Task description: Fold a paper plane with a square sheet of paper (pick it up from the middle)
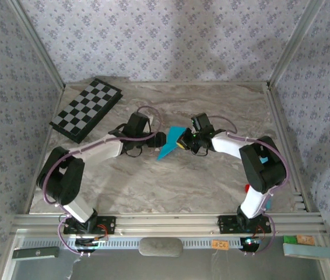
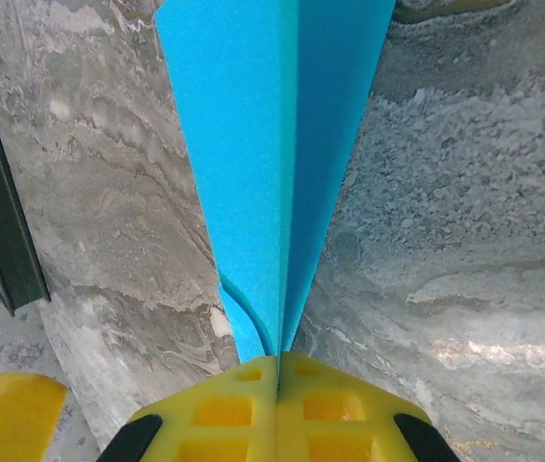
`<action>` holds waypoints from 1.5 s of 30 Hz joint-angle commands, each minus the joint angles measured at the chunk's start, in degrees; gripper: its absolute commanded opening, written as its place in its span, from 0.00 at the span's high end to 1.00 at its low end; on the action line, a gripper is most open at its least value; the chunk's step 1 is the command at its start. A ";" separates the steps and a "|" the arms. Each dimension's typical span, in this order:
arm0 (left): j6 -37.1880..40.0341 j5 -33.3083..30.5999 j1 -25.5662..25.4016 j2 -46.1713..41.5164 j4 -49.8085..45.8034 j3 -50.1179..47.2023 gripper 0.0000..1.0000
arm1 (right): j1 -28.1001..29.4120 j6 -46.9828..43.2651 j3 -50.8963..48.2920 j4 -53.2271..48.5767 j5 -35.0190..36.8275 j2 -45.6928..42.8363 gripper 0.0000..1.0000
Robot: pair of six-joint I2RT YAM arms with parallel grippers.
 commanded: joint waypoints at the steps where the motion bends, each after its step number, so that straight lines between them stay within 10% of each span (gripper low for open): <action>1: 12.20 -2.33 -1.78 -1.40 3.88 -2.88 0.25 | 0.23 -1.13 1.96 -3.63 0.82 -1.23 0.98; 20: 34.40 -5.52 -8.74 9.11 12.39 -2.16 0.38 | -0.71 0.77 2.65 -4.63 -1.27 -0.19 0.97; 45: 35.46 -2.07 -8.75 13.18 14.79 -1.43 0.67 | -1.13 2.10 2.70 -5.86 -2.94 1.70 0.91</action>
